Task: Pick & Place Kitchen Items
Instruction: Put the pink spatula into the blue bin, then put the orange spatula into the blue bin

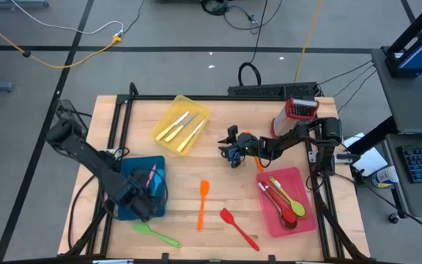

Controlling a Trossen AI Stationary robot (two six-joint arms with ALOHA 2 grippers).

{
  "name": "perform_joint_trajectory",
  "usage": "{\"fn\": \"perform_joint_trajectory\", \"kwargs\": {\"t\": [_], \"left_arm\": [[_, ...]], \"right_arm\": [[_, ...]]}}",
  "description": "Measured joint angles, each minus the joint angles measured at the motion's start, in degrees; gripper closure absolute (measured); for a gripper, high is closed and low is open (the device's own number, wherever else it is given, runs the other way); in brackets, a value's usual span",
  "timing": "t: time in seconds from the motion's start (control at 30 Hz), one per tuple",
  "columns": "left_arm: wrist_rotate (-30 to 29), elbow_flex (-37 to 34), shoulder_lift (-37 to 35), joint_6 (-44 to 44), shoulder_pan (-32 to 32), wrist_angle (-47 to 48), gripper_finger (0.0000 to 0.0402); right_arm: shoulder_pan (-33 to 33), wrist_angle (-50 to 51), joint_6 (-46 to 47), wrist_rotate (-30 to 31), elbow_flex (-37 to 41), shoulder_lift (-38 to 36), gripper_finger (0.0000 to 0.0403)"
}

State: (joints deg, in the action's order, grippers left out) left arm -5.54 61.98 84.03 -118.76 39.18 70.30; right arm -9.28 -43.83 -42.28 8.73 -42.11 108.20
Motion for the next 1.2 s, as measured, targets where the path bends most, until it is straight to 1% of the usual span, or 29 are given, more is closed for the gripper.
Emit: {"fn": "perform_joint_trajectory", "kwargs": {"t": [0.13,0.23,0.33,0.43,0.63,0.73,0.9,1.07,1.2], "left_arm": [[0.27,0.02,2.85,-0.38,0.12,0.04,0.039],[1.0,0.0,4.76,-0.27,0.11,0.1,0.0397],[1.03,0.0,6.8,-0.38,0.13,0.26,0.0395],[1.0,0.0,8.83,-0.18,0.11,0.24,0.0379],[1.69,0.0,12.33,3.31,0.11,0.15,0.0348],[3.09,0.0,12.89,3.32,-0.16,0.28,0.033],[3.17,0.0,12.87,3.61,-0.18,0.53,0.0302],[5.97,0.0,12.87,1.92,-0.22,5.11,0.028],[7.54,0.0,12.87,0.44,-0.2,10.26,0.0275]], "right_arm": [[0.0,-0.02,-0.2,0.0,0.0,0.0,0.0286],[0.0,-0.03,-0.22,0.0,0.0,0.0,0.0286],[0.0,-0.07,-0.2,0.0,0.0,0.0,0.0286],[0.0,-0.17,-0.2,0.0,0.0,0.0,0.0287],[0.0,-0.26,-0.2,0.0,0.0,0.0,0.0287],[0.0,-0.29,-0.2,-0.02,0.0,0.0,0.0287],[0.0,-0.32,-0.2,-0.02,0.0,0.0,0.0287],[0.02,-0.47,-0.17,-0.02,0.0,-0.02,0.0286],[0.0,-0.48,-0.17,-0.02,0.0,-0.04,0.0287]]}}
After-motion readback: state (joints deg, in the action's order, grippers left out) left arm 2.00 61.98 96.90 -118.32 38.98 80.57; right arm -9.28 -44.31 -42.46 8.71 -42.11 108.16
